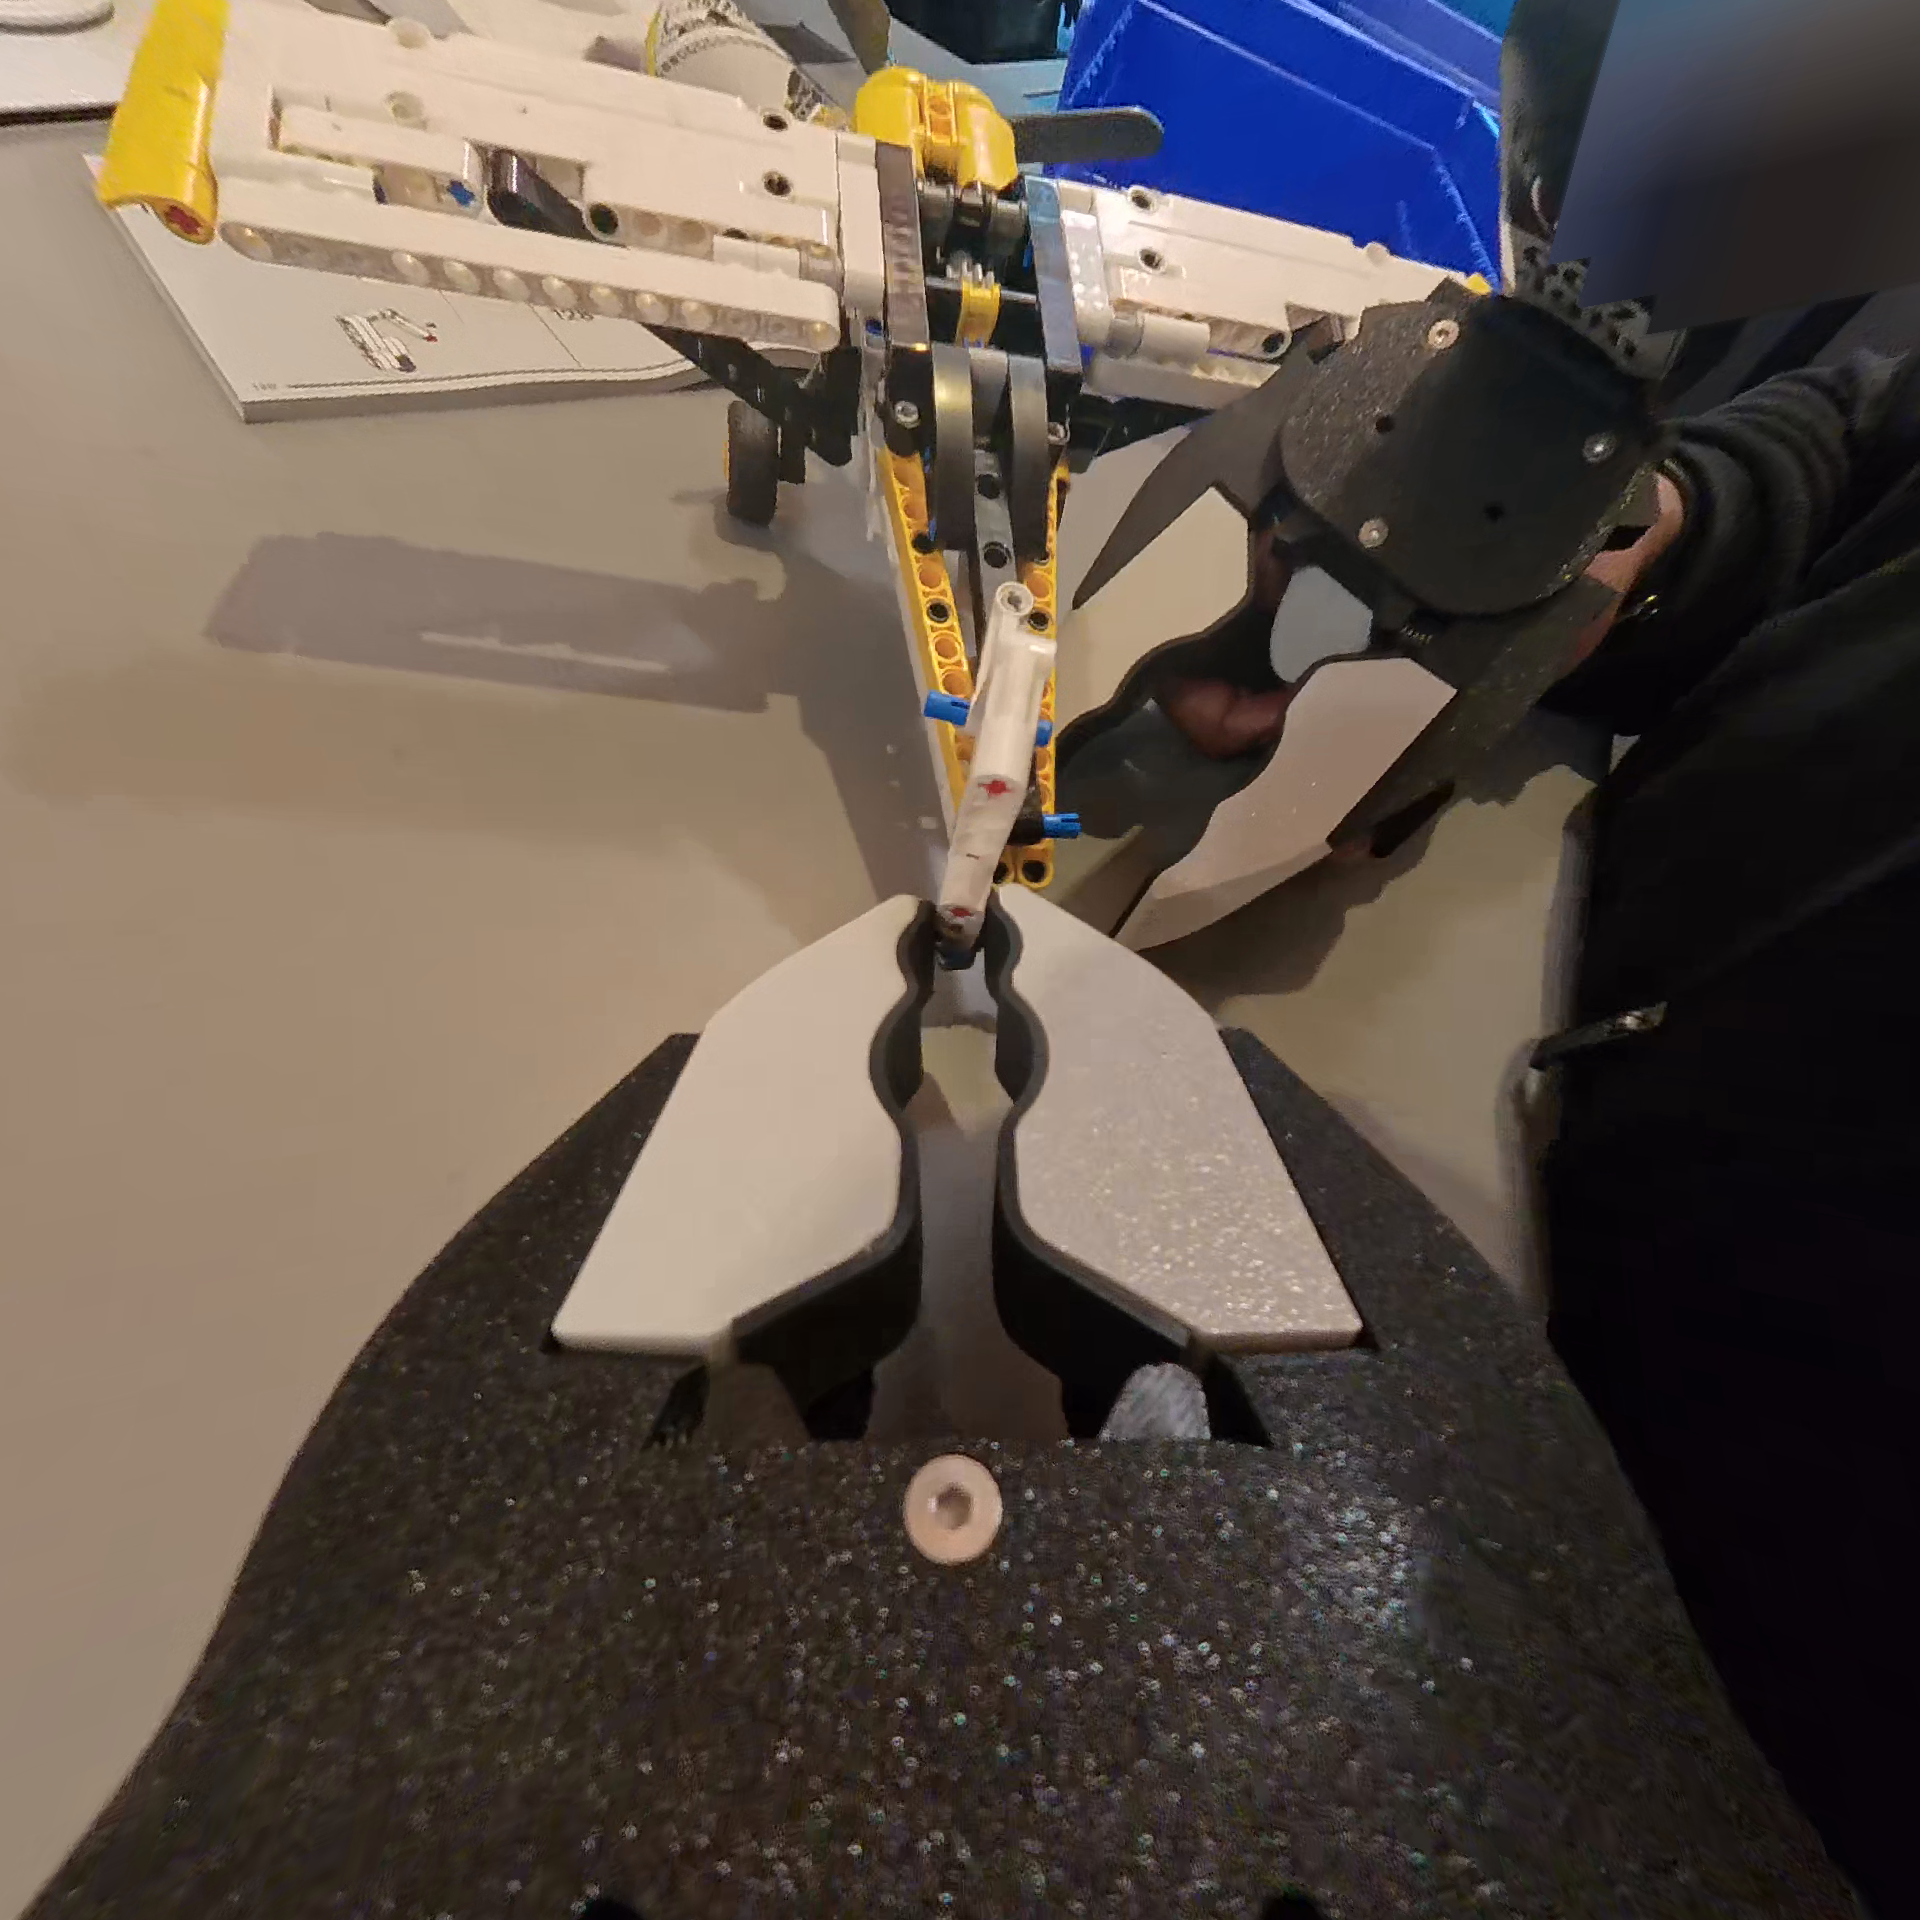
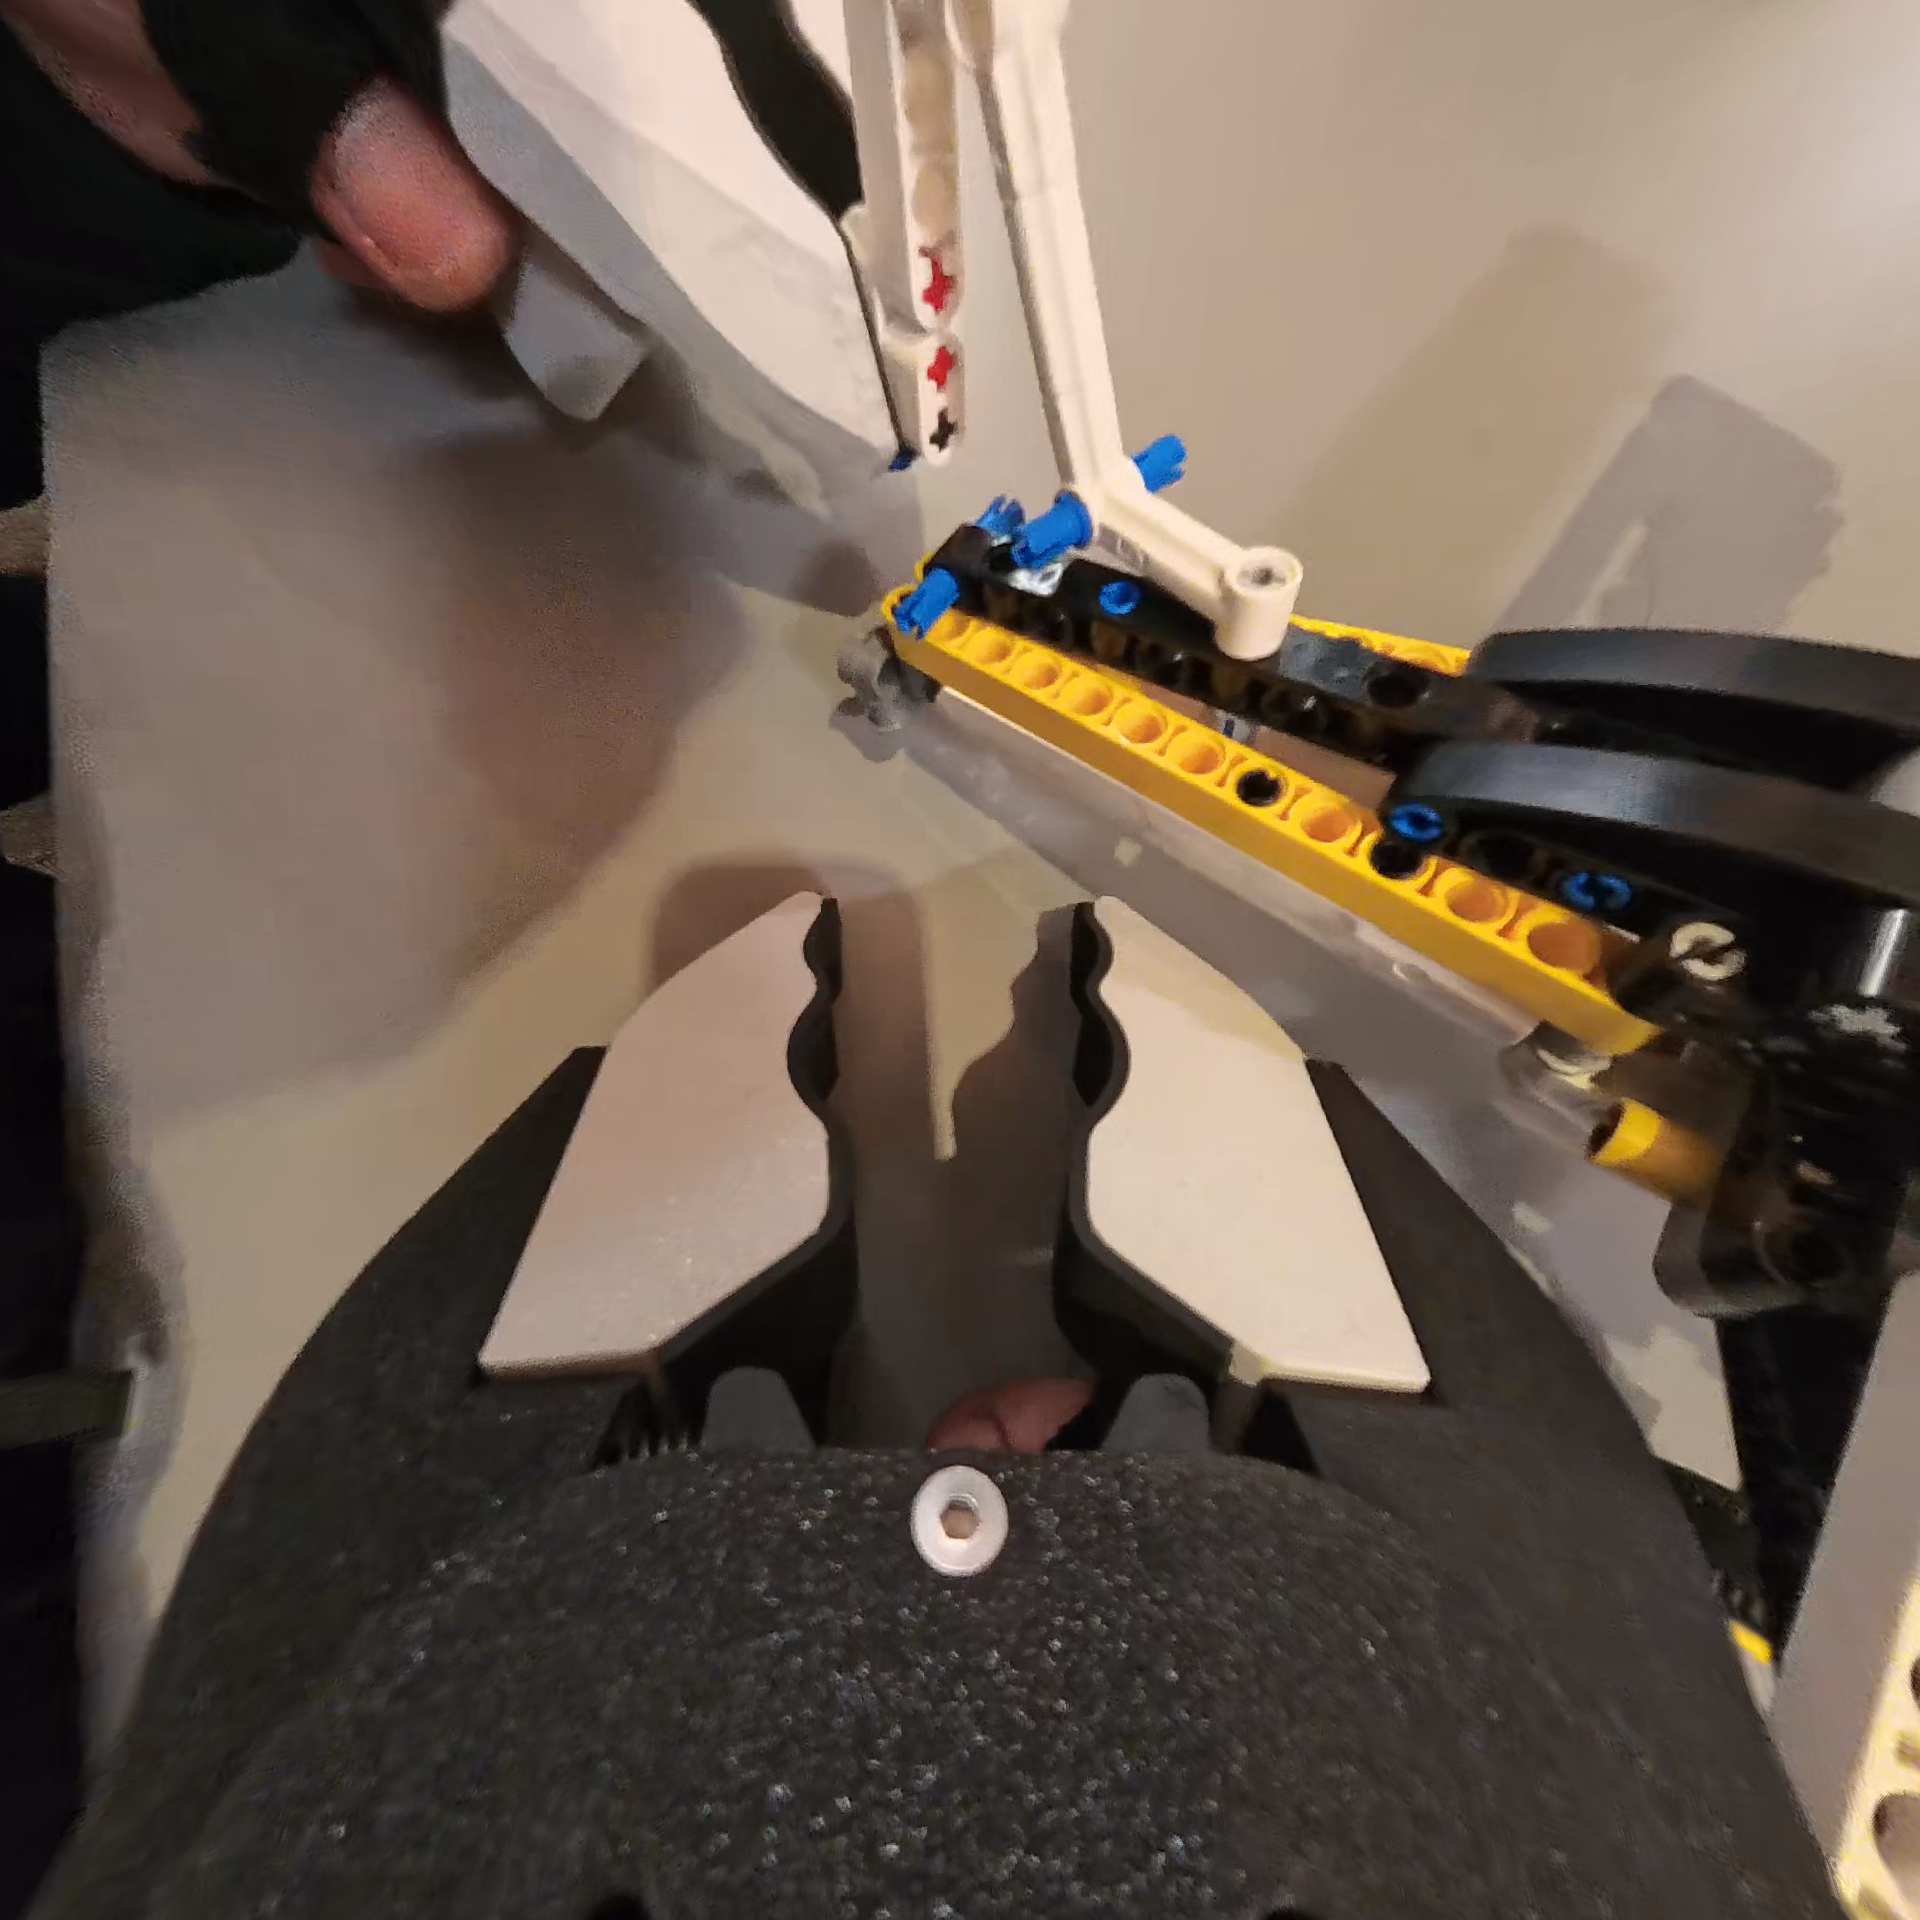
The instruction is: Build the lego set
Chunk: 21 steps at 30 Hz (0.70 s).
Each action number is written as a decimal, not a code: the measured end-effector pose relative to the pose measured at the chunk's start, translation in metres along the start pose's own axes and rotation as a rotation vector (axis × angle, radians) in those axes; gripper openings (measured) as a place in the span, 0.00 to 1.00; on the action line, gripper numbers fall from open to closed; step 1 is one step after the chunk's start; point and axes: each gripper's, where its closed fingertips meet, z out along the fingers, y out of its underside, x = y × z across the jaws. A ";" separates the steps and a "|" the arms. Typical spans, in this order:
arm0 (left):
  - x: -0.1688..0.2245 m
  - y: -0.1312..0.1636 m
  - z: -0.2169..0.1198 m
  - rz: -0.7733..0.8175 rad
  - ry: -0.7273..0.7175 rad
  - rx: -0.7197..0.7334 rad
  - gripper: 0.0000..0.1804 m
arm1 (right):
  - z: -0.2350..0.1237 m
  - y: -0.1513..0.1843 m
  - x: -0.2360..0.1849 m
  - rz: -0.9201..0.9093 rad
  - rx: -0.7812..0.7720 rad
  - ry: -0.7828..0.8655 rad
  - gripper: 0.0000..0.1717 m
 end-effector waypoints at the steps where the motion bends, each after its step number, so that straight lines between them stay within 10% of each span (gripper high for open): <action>1: -0.001 0.000 0.000 -0.004 0.000 -0.003 0.05 | 0.000 0.000 0.000 0.005 0.000 -0.002 0.25; 21: 0.000 0.002 0.001 0.006 -0.015 -0.008 0.05 | 0.002 -0.003 -0.002 0.013 0.006 -0.028 0.26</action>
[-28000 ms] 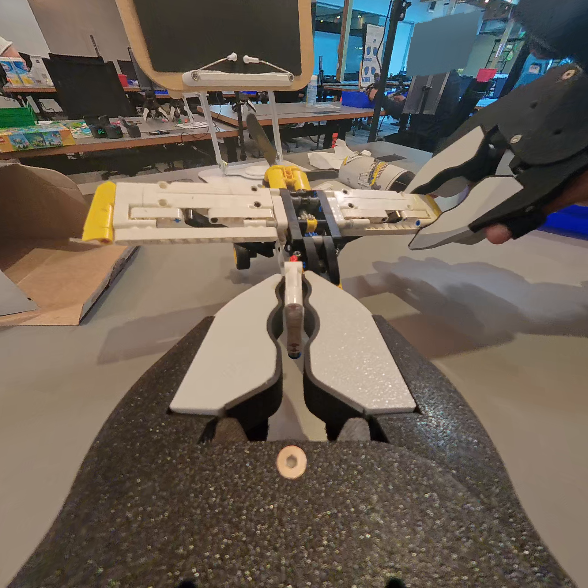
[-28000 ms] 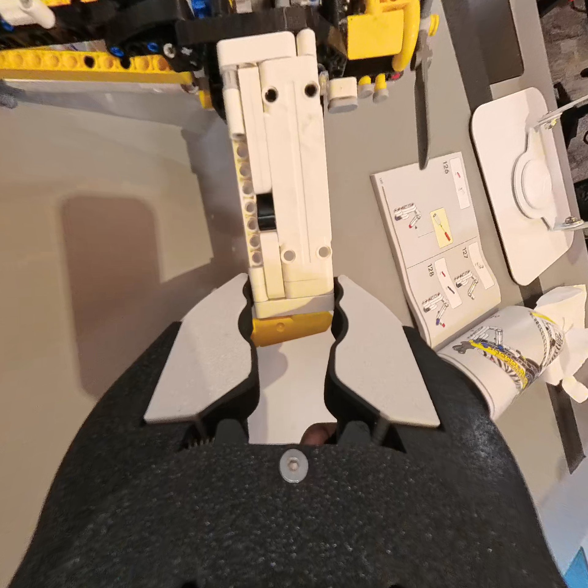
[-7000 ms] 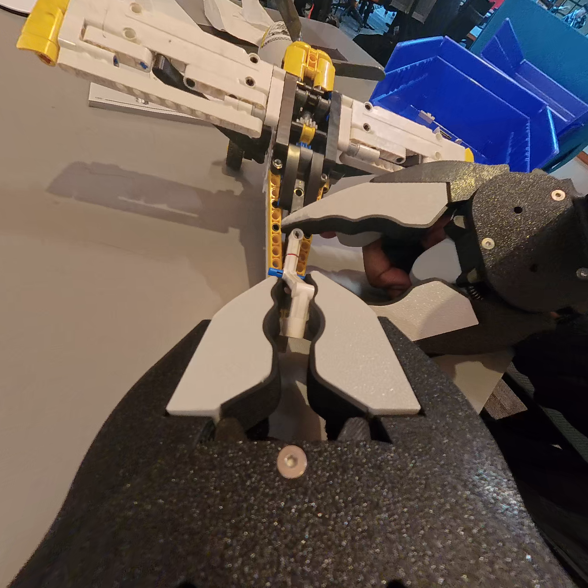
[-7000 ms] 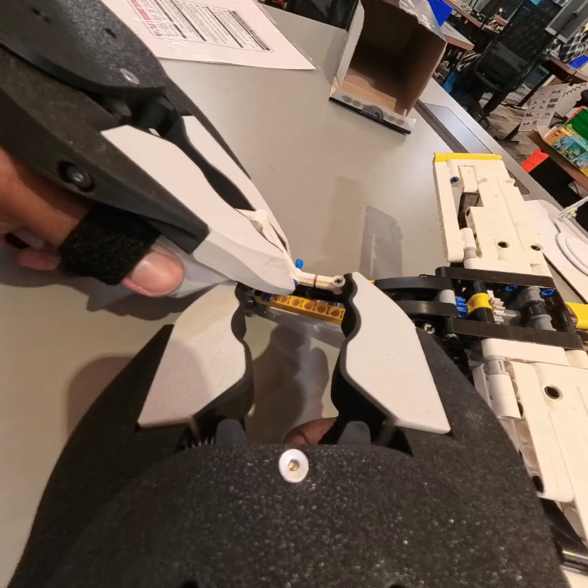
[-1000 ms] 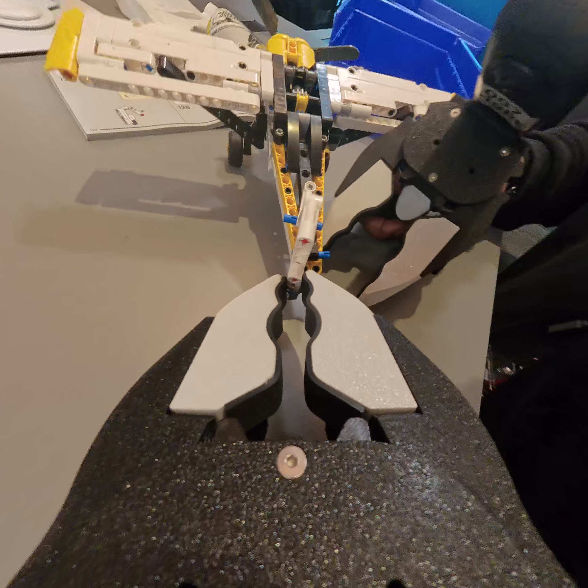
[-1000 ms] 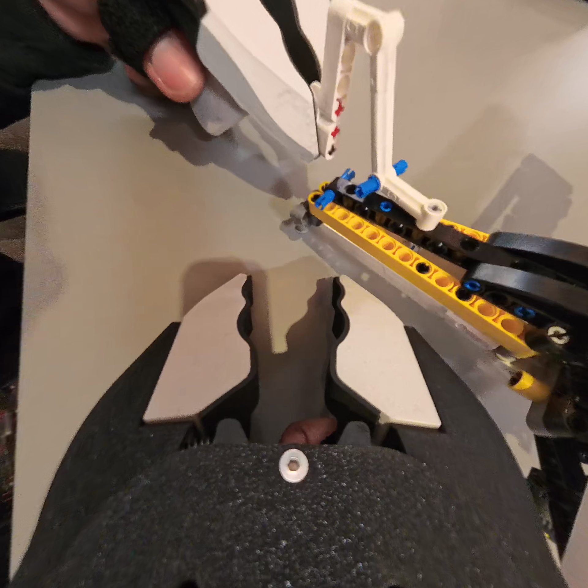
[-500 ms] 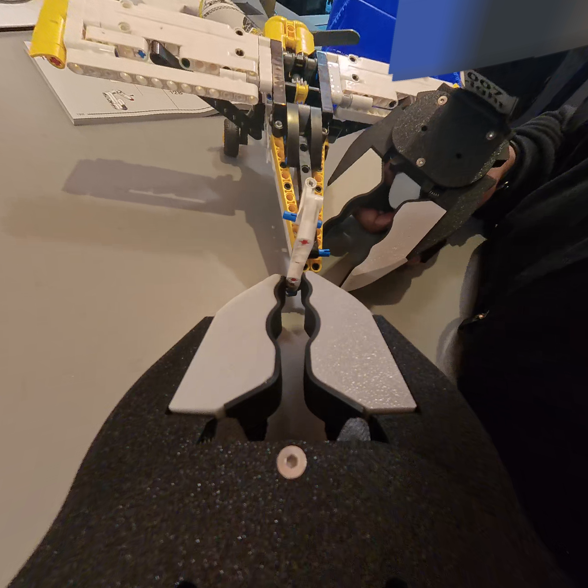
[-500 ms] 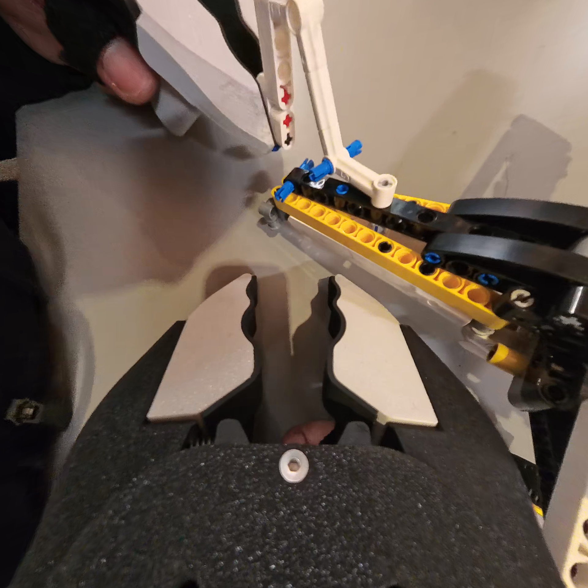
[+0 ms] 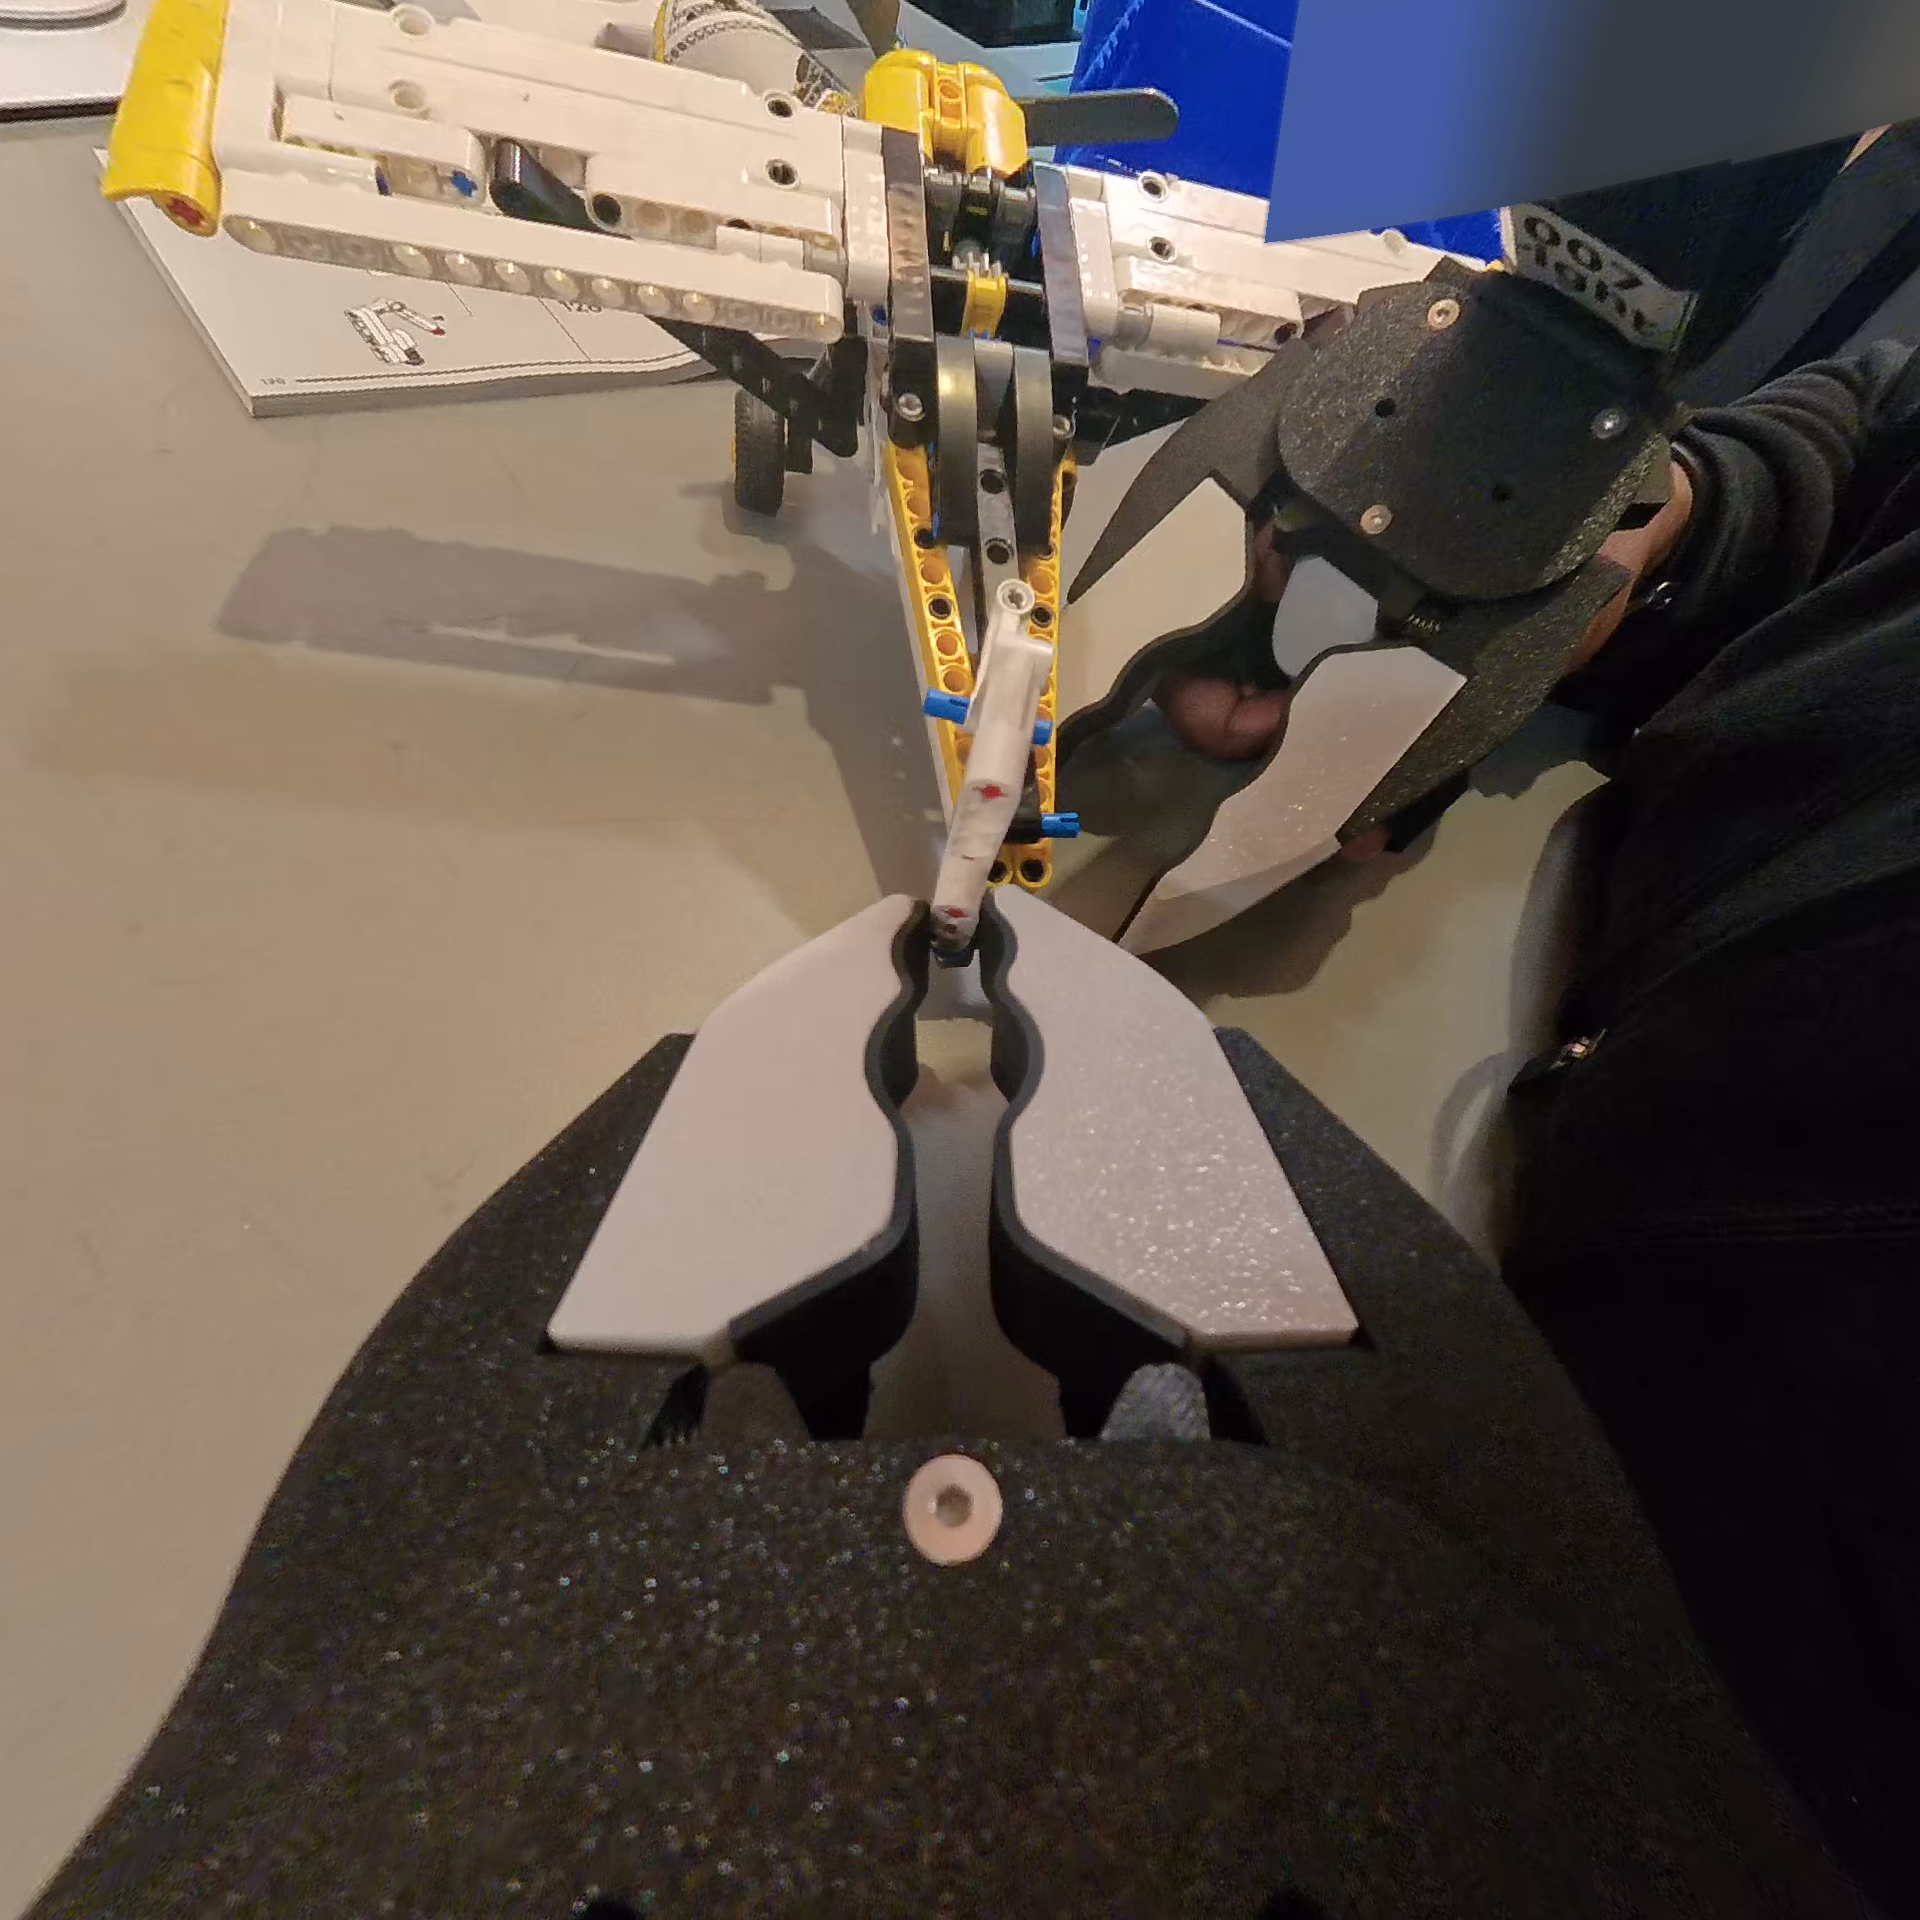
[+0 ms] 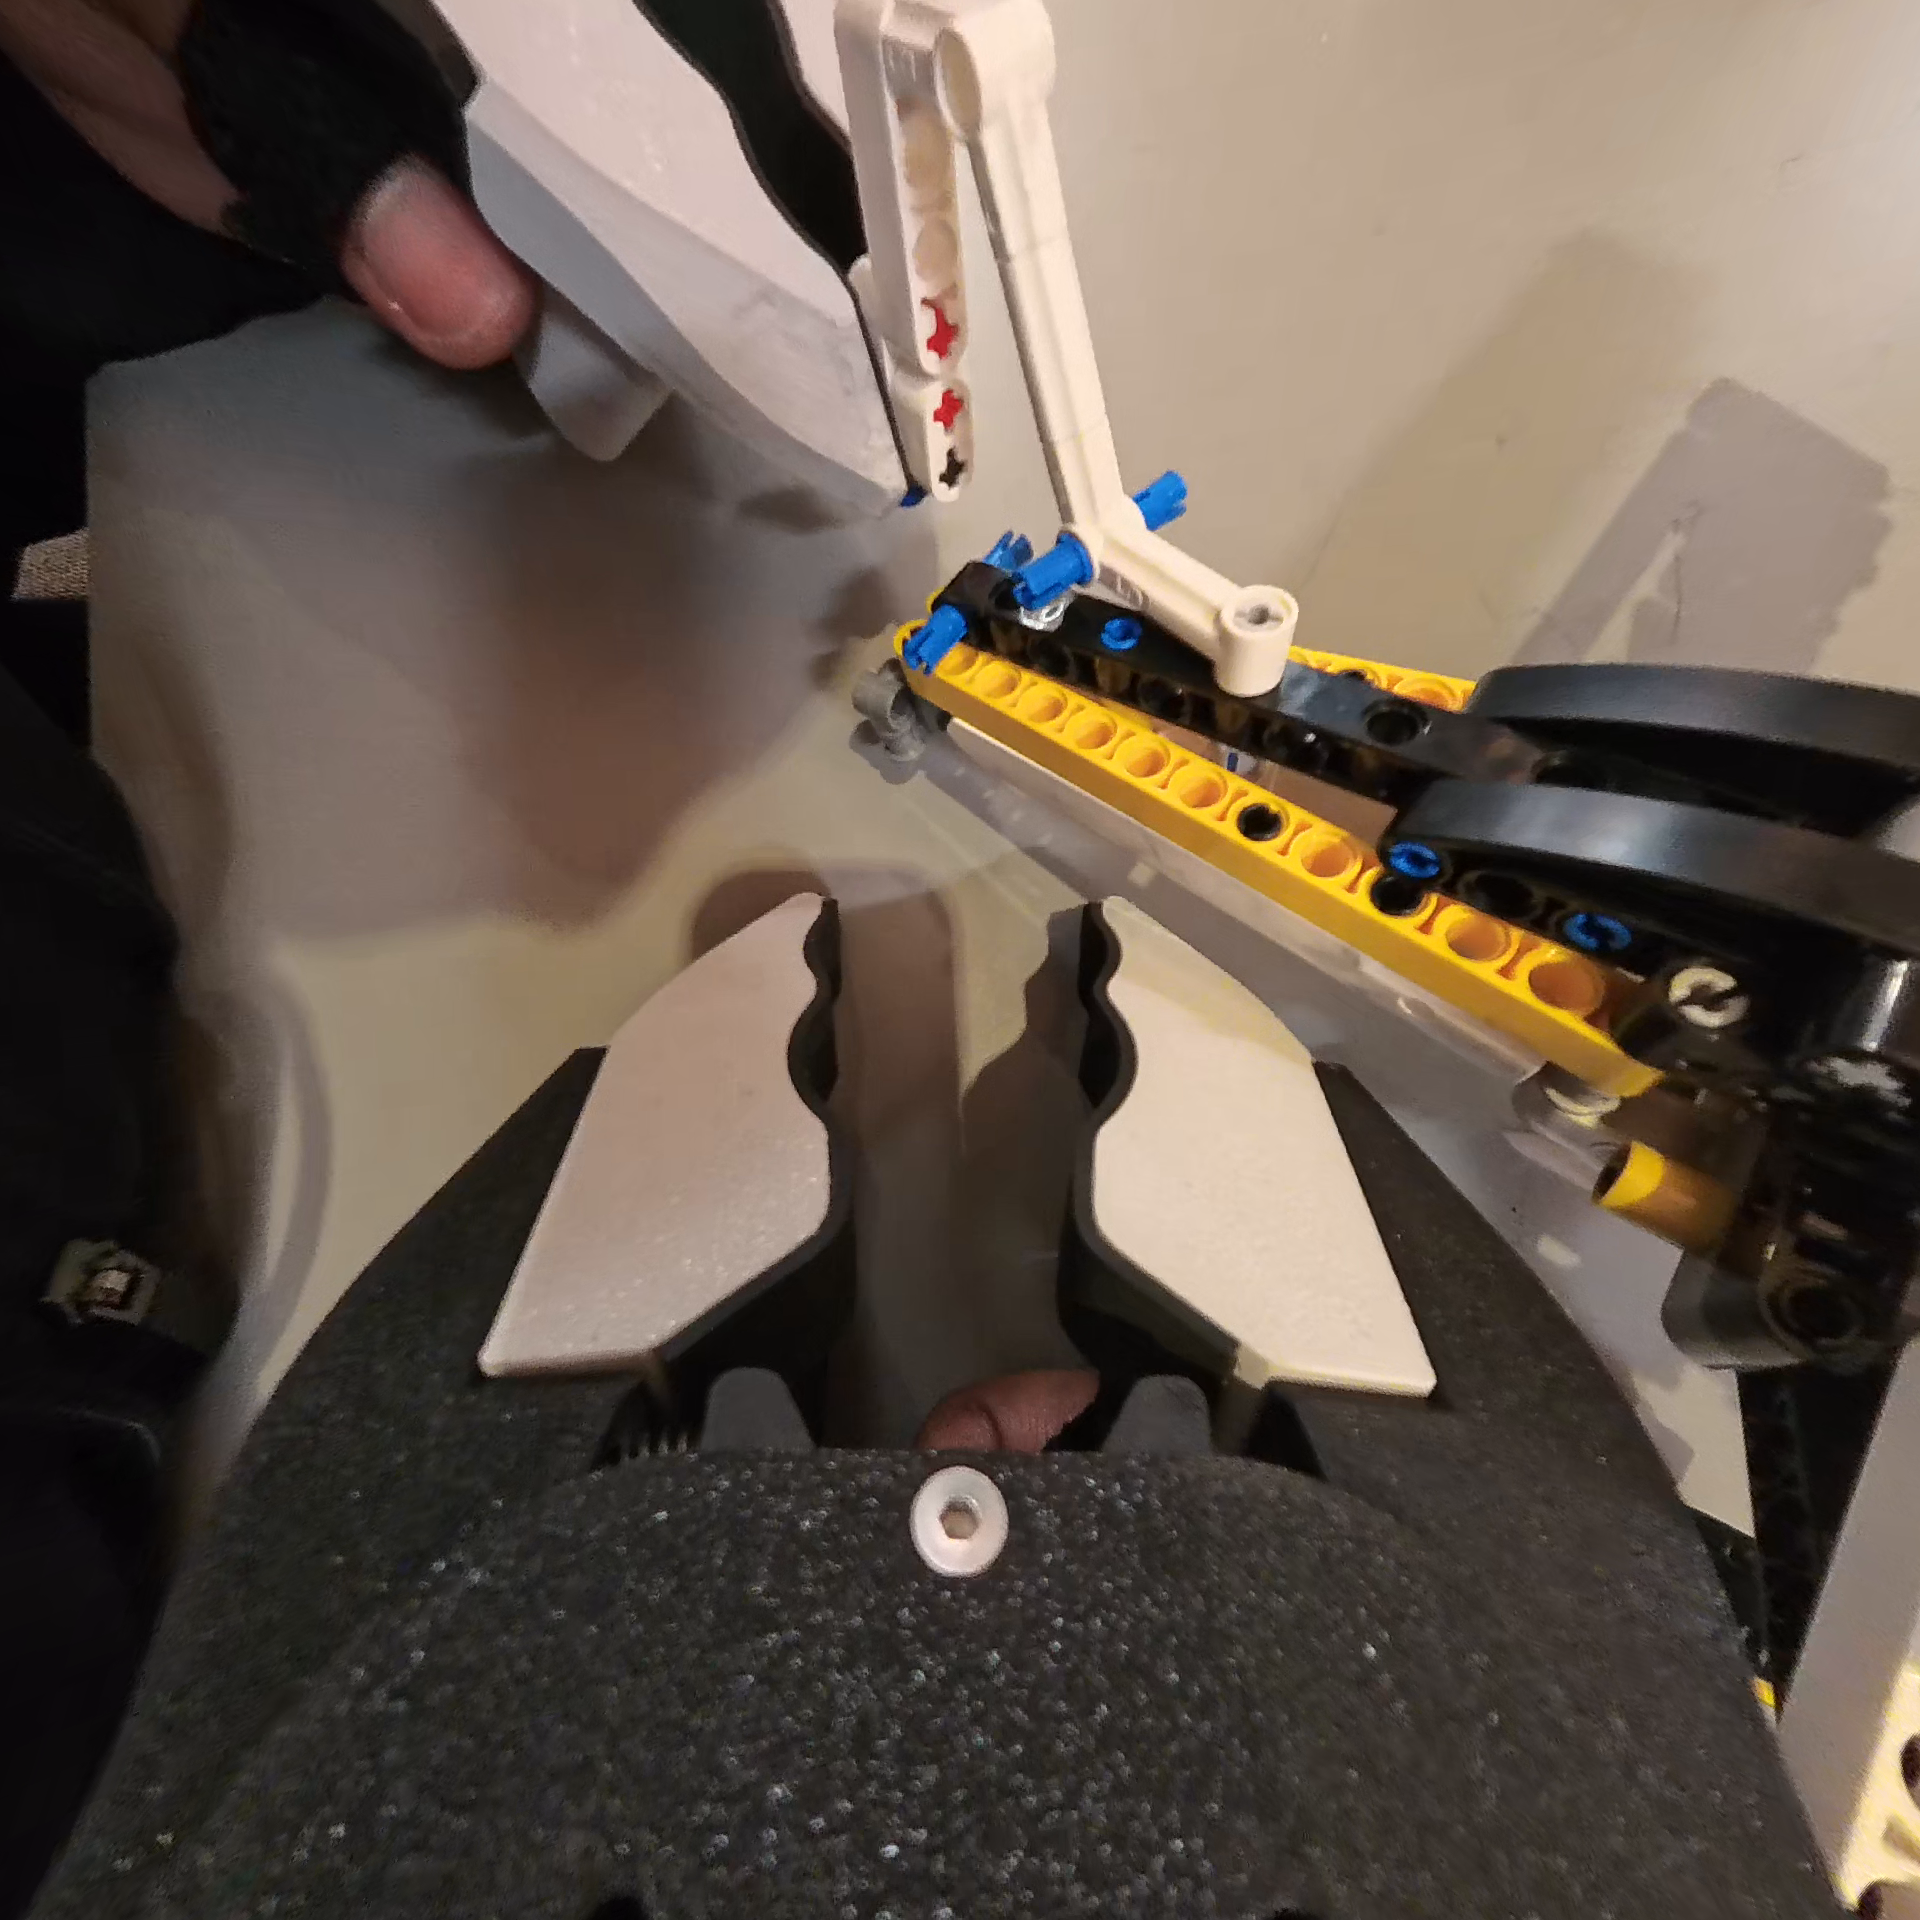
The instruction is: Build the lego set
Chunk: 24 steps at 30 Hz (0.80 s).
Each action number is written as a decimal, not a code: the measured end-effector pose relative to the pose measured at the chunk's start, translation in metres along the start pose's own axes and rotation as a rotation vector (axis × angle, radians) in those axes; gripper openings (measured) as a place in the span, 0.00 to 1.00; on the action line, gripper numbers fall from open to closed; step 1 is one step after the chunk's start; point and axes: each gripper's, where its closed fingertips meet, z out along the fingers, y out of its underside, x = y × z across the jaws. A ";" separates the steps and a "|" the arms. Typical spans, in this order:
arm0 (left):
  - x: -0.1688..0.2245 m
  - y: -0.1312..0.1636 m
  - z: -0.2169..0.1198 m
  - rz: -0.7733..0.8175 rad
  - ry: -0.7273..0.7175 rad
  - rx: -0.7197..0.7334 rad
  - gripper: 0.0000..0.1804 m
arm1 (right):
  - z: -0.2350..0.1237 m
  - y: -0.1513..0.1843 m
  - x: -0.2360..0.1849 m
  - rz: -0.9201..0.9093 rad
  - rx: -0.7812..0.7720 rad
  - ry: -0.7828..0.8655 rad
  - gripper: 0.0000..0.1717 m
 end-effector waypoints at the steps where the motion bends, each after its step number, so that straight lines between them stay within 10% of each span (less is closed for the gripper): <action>1: 0.000 0.000 0.000 0.000 0.000 -0.001 0.05 | 0.000 0.000 0.000 0.000 0.000 -0.001 0.26; 24: -0.001 0.000 0.001 -0.006 -0.002 0.001 0.05 | 0.001 0.001 0.000 -0.008 -0.001 -0.007 0.27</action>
